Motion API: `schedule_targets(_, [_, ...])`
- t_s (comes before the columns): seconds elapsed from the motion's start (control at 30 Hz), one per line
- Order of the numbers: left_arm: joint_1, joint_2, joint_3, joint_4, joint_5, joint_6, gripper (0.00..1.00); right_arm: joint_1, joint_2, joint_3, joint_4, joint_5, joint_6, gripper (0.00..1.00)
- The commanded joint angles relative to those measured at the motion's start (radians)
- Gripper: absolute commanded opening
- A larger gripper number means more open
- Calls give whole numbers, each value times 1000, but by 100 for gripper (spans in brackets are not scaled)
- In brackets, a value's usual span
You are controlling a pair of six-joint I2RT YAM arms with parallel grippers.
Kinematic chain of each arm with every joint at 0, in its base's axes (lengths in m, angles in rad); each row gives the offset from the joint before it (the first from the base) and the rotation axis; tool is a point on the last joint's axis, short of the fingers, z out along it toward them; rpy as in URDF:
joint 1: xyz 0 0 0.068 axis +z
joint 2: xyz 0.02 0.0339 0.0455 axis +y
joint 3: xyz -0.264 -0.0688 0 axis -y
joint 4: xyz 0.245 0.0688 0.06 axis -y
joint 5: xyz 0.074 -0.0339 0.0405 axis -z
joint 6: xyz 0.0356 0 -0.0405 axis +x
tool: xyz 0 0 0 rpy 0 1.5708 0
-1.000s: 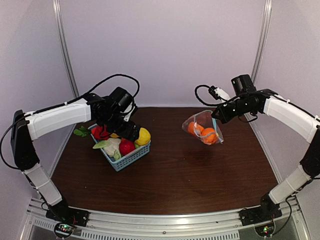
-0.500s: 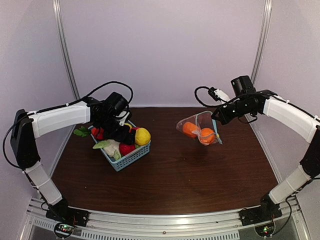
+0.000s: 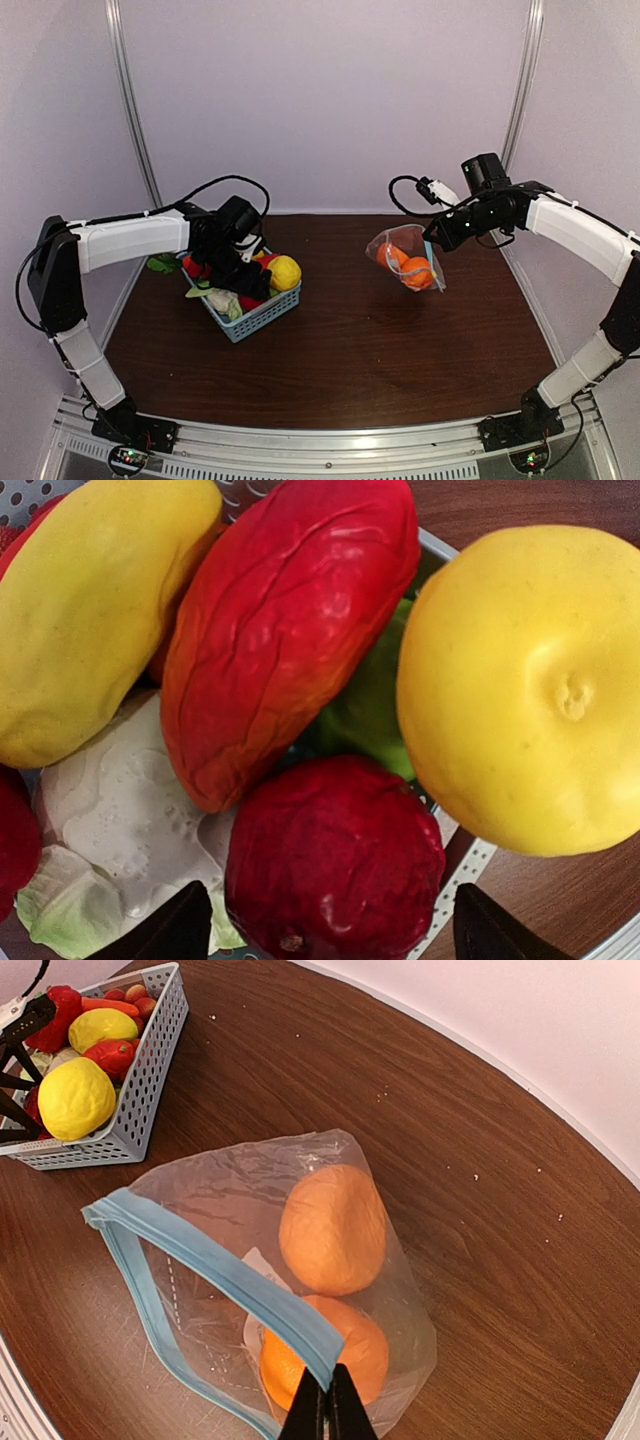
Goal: Place the food in the zip-top bag and seal the zipper
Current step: Pick up the fake vegetable from the bin.
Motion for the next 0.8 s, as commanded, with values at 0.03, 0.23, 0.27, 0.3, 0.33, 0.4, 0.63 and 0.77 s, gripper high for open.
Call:
schedule_targets(0.03, [2, 9, -12, 35, -5, 1, 79, 1, -18, -9, 14, -15, -1, 0])
schedule_targets(0.23, [4, 13, -1, 39, 2, 7, 75, 1, -21, -12, 14, -12, -3, 0])
schedule_targets(0.27, [4, 16, -1, 42, 5, 8, 75, 1, -22, -12, 14, -10, -3, 0])
schedule_targets(0.3, [6, 18, 0, 43, 11, 9, 73, 1, -22, -12, 14, -11, -3, 0])
schedule_targets(0.33, [8, 21, 1, 45, 18, 8, 70, 1, -22, -13, 14, -10, -5, 0])
schedule_targets(0.4, [13, 23, 1, 48, 27, 9, 64, 1, -24, -17, 15, -9, -5, 0])
schedule_targets(0.63, [15, -24, 50, -23, -10, 20, 49, 1, -34, -28, 18, -11, -5, 0])
schedule_targets(0.77, [15, -79, 103, -92, -36, 38, 49, 1, -42, -37, 25, -7, -5, 0])
